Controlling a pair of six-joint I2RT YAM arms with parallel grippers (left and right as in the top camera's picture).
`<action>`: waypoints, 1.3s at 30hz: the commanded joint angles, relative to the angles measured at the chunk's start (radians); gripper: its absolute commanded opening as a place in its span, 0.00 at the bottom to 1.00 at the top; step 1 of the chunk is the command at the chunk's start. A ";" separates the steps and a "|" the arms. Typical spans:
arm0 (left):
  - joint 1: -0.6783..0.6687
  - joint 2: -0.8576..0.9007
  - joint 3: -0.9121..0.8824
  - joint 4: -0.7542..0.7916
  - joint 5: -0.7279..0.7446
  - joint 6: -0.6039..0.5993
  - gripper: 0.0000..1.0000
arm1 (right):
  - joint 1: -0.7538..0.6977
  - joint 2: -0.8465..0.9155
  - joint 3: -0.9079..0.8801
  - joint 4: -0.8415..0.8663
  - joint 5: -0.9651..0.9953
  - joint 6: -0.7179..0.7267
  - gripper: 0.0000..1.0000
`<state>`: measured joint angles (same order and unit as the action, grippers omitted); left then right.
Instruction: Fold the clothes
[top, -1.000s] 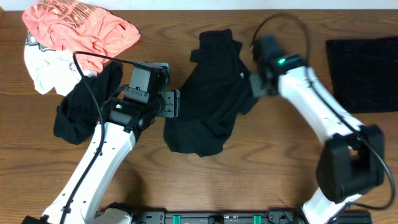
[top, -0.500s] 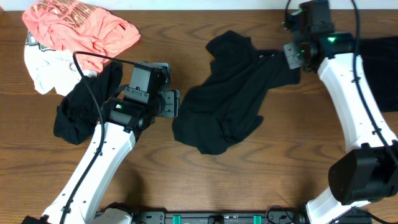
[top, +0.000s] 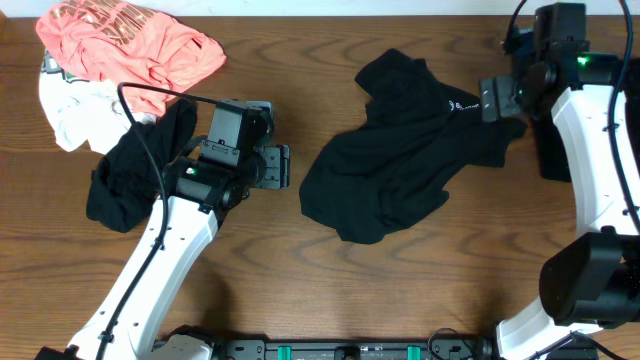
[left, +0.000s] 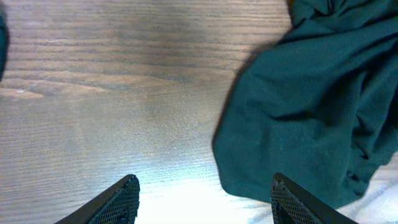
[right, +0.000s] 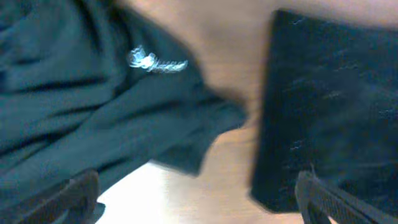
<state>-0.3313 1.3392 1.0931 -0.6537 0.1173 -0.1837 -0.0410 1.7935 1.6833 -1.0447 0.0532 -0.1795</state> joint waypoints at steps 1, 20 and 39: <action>-0.002 0.008 0.011 -0.014 0.033 -0.005 0.68 | 0.032 -0.004 0.018 -0.056 -0.199 0.030 0.99; -0.002 0.008 -0.108 -0.136 0.099 0.046 0.68 | 0.265 -0.004 -0.300 -0.114 -0.319 0.253 0.96; -0.002 0.133 -0.336 0.272 0.233 0.188 0.68 | 0.362 -0.004 -0.454 -0.031 -0.127 0.495 0.78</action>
<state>-0.3313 1.4300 0.7677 -0.4126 0.2924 -0.0490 0.2989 1.7935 1.2366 -1.0790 -0.1299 0.2424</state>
